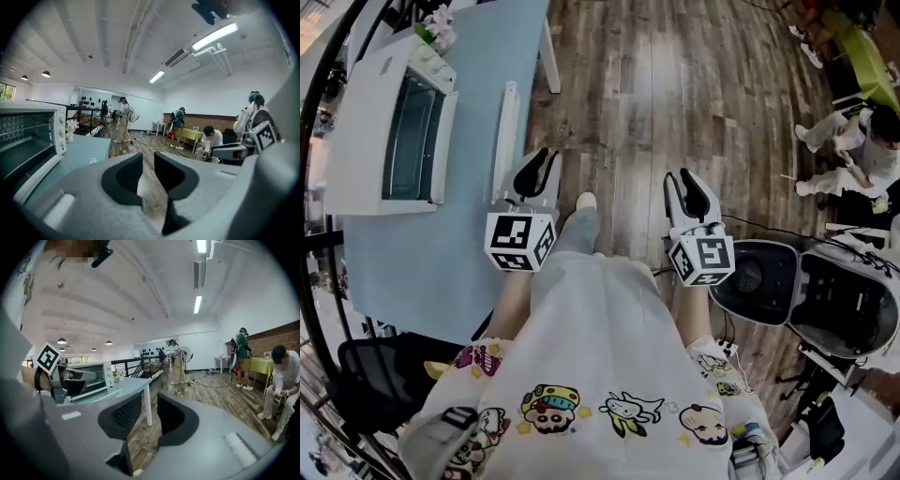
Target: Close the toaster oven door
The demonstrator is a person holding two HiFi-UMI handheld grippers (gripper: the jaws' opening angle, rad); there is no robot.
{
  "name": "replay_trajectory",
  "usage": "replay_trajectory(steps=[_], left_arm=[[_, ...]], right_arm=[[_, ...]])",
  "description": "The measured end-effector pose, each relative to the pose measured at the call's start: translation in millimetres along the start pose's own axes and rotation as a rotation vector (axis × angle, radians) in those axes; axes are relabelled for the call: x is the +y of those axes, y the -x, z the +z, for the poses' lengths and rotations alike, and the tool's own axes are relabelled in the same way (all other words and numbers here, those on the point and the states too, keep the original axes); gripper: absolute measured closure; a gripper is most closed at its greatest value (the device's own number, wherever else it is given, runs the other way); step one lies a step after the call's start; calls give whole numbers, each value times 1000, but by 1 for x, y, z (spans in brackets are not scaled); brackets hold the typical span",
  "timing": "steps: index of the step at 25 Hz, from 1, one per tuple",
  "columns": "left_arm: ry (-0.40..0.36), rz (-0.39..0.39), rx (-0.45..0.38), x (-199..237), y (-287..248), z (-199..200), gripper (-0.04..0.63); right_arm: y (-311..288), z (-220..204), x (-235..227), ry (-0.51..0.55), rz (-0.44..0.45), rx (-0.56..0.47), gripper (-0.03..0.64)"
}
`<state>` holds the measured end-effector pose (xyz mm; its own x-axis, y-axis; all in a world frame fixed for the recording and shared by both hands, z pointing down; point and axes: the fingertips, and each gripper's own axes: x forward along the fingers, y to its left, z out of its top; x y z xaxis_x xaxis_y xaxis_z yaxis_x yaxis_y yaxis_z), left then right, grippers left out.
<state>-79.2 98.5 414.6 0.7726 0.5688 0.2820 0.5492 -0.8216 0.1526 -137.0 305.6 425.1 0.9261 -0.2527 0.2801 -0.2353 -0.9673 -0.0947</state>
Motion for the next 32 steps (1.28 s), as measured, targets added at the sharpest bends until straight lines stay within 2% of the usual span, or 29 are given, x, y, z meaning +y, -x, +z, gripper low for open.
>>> replay_trajectory(steps=[9, 18, 25, 29, 32], left_arm=[[22, 21, -12, 70, -69, 32, 512], [45, 102, -64, 124, -89, 62, 506], [101, 256, -91, 171, -66, 61, 503], [142, 402, -110, 209, -49, 60, 503], [180, 547, -136, 235, -33, 61, 503]], right_arm=[[-101, 31, -11, -10, 20, 5, 503], [-175, 64, 6, 41, 125, 6, 502], [-235, 78, 45, 88, 289, 22, 502], [-286, 89, 76, 137, 437, 45, 502], [-327, 97, 105, 185, 583, 66, 502]])
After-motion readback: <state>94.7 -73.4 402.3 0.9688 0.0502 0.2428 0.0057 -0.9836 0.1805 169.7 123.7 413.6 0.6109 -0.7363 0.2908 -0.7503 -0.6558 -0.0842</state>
